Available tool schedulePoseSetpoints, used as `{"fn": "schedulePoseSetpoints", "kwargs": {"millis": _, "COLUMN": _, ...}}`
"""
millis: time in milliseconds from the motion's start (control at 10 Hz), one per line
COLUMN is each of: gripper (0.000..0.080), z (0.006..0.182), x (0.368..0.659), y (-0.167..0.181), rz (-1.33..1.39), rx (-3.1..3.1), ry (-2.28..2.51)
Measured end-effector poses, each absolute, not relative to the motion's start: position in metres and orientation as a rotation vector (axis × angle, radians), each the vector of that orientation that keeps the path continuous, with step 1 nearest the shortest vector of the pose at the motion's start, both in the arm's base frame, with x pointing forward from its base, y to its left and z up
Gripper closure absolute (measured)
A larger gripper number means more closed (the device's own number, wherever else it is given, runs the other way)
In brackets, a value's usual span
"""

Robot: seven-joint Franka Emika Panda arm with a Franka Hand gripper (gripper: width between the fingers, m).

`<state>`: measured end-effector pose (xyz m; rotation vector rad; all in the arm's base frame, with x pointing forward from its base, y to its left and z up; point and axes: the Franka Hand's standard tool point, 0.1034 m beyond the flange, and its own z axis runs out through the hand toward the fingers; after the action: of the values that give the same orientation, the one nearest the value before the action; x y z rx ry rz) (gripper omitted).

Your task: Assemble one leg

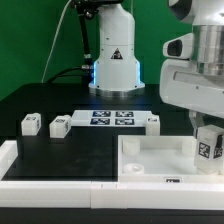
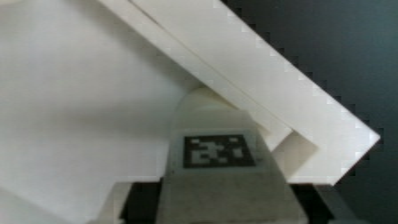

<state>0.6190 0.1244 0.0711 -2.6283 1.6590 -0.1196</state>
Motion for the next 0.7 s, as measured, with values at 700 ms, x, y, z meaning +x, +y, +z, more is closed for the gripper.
{"fn": "schedulePoseSetpoints", "kwargs": {"millis": 700, "gripper": 0.0212, "z": 0.0705, "x": 0.6179, "y": 0.1276, "rz": -0.112, "rx": -2.658, "ry": 1.605}}
